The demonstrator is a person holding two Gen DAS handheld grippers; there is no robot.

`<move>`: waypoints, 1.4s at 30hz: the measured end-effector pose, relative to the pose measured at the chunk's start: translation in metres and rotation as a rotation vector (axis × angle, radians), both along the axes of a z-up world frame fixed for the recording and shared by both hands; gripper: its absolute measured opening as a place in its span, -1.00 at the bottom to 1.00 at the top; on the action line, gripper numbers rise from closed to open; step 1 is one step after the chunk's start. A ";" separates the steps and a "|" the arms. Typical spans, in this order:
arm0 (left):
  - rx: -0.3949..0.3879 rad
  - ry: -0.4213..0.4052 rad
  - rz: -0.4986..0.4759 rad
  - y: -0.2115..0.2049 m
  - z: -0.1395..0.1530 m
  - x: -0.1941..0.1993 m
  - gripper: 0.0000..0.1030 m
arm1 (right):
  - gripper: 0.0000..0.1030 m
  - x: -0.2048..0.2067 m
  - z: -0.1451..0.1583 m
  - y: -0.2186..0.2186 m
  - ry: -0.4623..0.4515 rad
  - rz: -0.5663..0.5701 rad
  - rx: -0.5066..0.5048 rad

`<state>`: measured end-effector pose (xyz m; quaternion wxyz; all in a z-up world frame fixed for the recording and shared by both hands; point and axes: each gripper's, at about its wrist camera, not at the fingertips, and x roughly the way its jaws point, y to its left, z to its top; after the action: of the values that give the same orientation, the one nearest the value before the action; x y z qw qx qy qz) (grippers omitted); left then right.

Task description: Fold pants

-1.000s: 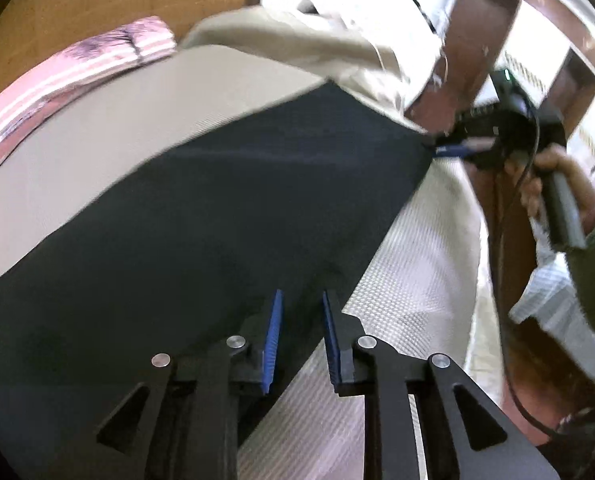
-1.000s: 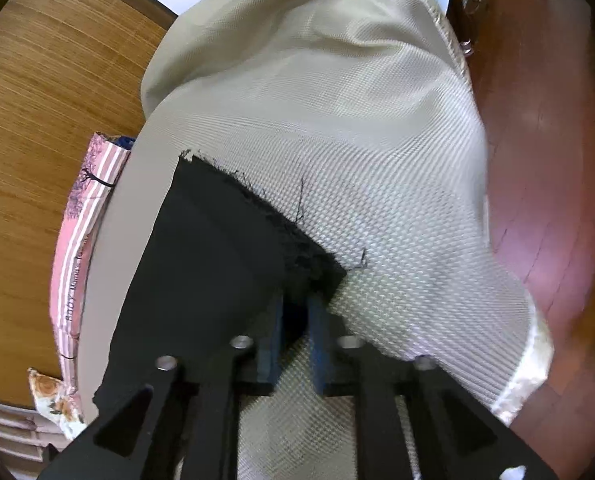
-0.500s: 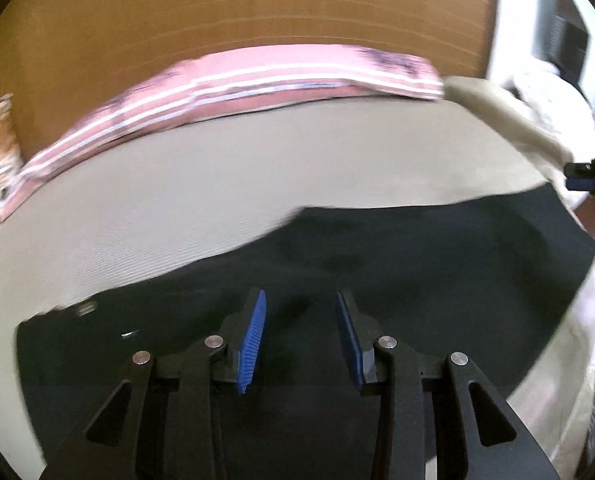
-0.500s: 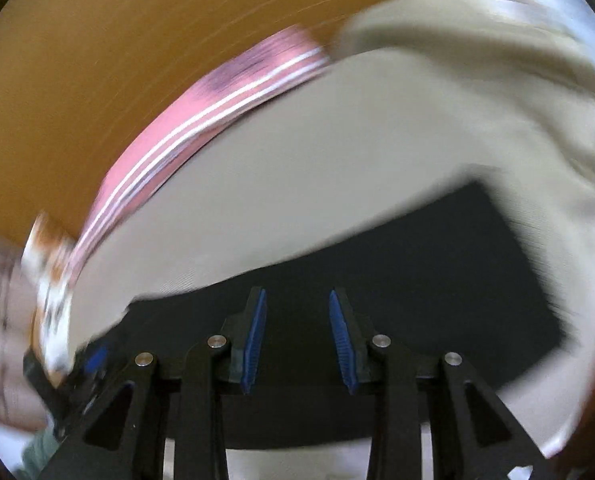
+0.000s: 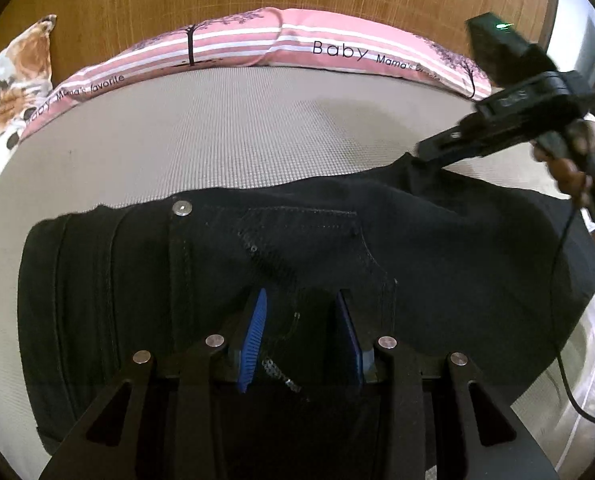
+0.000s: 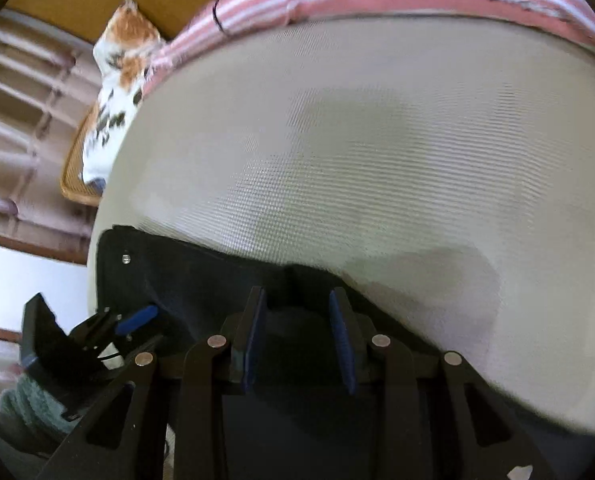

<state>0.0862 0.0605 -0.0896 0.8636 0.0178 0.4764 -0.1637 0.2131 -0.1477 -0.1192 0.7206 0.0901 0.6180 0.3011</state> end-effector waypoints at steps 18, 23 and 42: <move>-0.101 0.052 0.016 0.015 0.010 -0.001 -0.27 | -0.34 -0.019 0.024 0.010 -0.241 -0.109 -0.166; -0.094 -0.005 0.072 0.037 0.035 -0.004 -0.24 | -0.34 -0.057 0.055 -0.016 -0.317 -0.220 -0.194; 0.078 0.077 0.032 0.064 0.038 -0.024 -0.23 | -0.35 -0.117 0.031 -0.042 -0.332 -0.380 -0.319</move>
<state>0.0622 0.1243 -0.0515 0.8459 0.0376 0.5155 -0.1315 0.0956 -0.1901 -0.0886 0.8604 0.0390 0.5032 0.0704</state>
